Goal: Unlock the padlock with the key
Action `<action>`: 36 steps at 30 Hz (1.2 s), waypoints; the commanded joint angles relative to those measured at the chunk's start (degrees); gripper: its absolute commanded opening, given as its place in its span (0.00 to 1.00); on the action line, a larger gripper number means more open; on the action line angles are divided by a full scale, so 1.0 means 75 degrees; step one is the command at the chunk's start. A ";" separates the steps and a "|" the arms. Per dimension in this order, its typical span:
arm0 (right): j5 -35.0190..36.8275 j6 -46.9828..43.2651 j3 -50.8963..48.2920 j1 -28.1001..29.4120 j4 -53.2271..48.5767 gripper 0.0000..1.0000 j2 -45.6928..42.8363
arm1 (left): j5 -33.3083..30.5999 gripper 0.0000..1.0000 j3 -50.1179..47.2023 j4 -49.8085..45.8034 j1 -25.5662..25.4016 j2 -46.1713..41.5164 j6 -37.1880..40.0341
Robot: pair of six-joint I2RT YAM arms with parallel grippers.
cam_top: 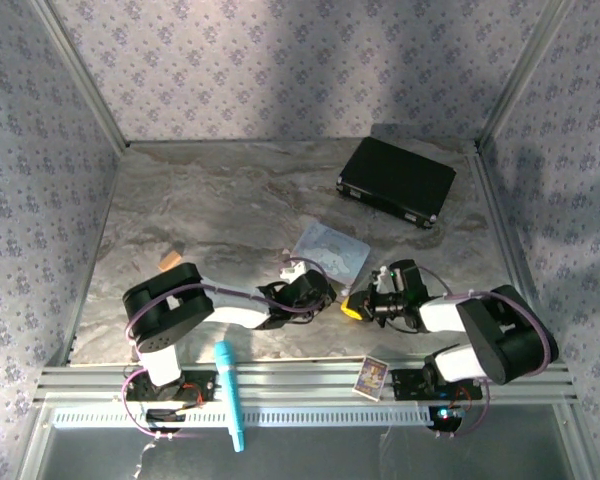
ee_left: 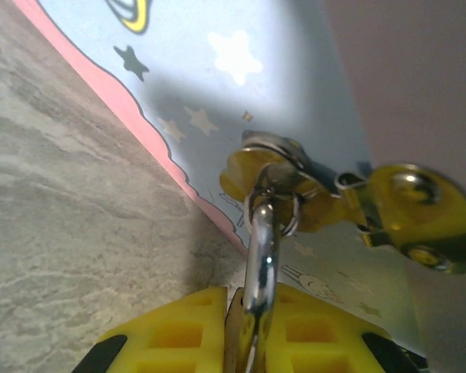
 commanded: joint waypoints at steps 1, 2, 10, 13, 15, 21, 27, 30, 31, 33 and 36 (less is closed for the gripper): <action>-0.0228 0.0191 0.0064 0.0052 0.0551 0.00 0.0092 | 0.0388 0.04 -0.0245 0.0061 0.0073 0.0226 -0.0569; -0.0237 0.0236 0.0037 0.0058 0.0653 0.00 0.0093 | 0.0418 0.03 -0.0286 0.0186 0.0084 0.0265 -0.0621; -0.0274 0.0268 -0.0105 -0.0254 0.0779 0.00 0.0104 | 0.0493 0.01 -0.0422 0.0606 0.0085 0.0482 -0.0787; -0.0288 0.0320 -0.0113 -0.0294 0.0831 0.00 0.0079 | 0.0473 0.00 -0.0441 0.0569 0.0096 0.0460 -0.0802; -0.0266 0.0341 -0.0171 -0.0364 0.0820 0.00 0.0003 | 0.0434 0.00 -0.0481 0.0529 0.0104 0.0419 -0.0813; -0.0248 0.0354 -0.0282 -0.0445 0.0779 0.00 -0.0208 | 0.0568 0.00 -0.0522 0.0911 0.0131 0.0554 -0.1006; -0.0288 0.0395 -0.0283 -0.0423 0.0860 0.00 -0.0394 | 0.0563 0.00 -0.0498 0.0898 0.0132 0.0560 -0.0990; -0.0268 0.0330 -0.0294 -0.0418 0.0723 0.00 -0.0476 | 0.0578 0.00 -0.0512 0.0907 0.0132 0.0593 -0.1049; -0.0258 0.0308 -0.0329 -0.0437 0.0693 0.00 -0.0512 | 0.0577 0.00 -0.0529 0.0937 0.0141 0.0624 -0.1082; -0.0253 0.0264 -0.0344 -0.0460 0.0568 0.00 -0.0569 | 0.0549 0.00 -0.0556 0.0929 0.0143 0.0619 -0.1095; -0.0179 0.0093 -0.0286 -0.0396 0.0147 0.00 -0.0704 | 0.0534 0.00 -0.0626 0.0966 0.0137 0.0618 -0.1159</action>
